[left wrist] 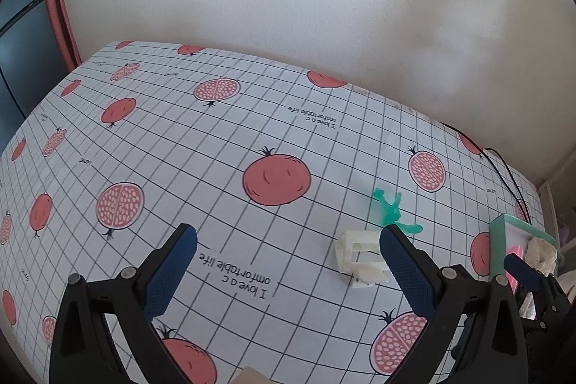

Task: Organize objects
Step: 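Move both tools away from the tray toward the white piece and green toy, then grasp the white plastic piece with the left gripper while the right grasps the green toy, then carry the white piece and green toy over the teal tray with both grippers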

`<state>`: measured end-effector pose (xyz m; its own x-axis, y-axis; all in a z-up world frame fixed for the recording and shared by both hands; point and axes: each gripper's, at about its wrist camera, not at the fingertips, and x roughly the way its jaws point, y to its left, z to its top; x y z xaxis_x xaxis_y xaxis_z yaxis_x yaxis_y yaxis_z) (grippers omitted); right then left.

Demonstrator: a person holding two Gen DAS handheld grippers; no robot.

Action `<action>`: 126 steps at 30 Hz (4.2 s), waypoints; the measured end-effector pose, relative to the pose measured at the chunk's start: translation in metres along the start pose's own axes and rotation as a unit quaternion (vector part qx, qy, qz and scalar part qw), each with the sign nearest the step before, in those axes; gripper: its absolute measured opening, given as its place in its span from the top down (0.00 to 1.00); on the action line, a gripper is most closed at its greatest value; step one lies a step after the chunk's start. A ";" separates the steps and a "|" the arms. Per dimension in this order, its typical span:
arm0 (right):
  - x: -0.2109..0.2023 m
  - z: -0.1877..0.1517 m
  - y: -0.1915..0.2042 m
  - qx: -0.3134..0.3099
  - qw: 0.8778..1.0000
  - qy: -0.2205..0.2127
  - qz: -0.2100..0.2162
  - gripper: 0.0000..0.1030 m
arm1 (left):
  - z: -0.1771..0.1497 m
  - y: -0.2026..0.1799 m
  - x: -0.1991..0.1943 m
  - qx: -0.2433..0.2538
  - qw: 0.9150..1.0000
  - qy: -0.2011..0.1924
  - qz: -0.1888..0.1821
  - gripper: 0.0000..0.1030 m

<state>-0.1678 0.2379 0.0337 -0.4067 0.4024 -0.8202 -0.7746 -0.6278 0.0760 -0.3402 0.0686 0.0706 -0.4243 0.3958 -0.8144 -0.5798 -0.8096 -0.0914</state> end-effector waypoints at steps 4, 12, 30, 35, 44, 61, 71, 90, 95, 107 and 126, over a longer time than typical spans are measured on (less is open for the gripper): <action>0.006 -0.003 -0.005 0.002 1.000 0.005 -0.003 0.00 | -0.002 -0.008 0.006 0.009 1.000 -0.001 -0.015 0.02; 0.012 -0.007 -0.017 0.009 1.000 0.014 -0.010 0.00 | -0.013 -0.032 0.027 0.040 0.998 0.017 -0.048 0.02; 0.022 -0.015 -0.017 0.004 0.999 0.014 -0.038 0.00 | -0.022 -0.045 0.063 0.052 0.997 0.031 -0.036 0.02; 0.023 -0.013 -0.014 0.012 0.999 0.015 -0.037 0.00 | -0.022 -0.038 0.065 0.046 0.998 0.033 -0.031 0.02; 0.032 -0.007 -0.008 0.034 0.999 0.013 -0.019 0.00 | -0.015 -0.017 0.065 0.034 0.999 0.028 -0.024 0.02; 0.057 0.029 0.025 0.056 0.998 0.036 0.008 0.18 | -0.006 0.018 0.071 0.004 0.999 0.035 -0.020 0.08; 0.068 0.040 0.043 0.064 0.996 0.061 0.004 0.31 | -0.005 0.033 0.074 -0.026 0.997 0.058 -0.032 0.16; 0.082 0.038 0.056 0.066 0.994 0.092 -0.012 0.60 | -0.003 0.026 0.070 -0.013 0.992 0.106 -0.062 0.20; 0.082 0.037 0.056 0.069 0.993 0.093 -0.010 0.61 | -0.004 0.021 0.069 -0.005 0.993 0.109 -0.055 0.36; 0.075 0.035 0.054 0.068 0.993 0.099 -0.011 0.63 | -0.006 0.020 0.067 -0.004 0.992 0.110 -0.060 0.64; 0.024 0.036 0.042 0.061 0.994 0.084 -0.027 0.63 | 0.000 0.026 0.055 -0.027 0.991 0.096 -0.088 0.67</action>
<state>-0.2268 0.2450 0.0376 -0.2848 0.3101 -0.9071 -0.8501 -0.5190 0.0895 -0.3784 0.0688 0.0234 -0.1767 0.4480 -0.8764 -0.5936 -0.7587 -0.2682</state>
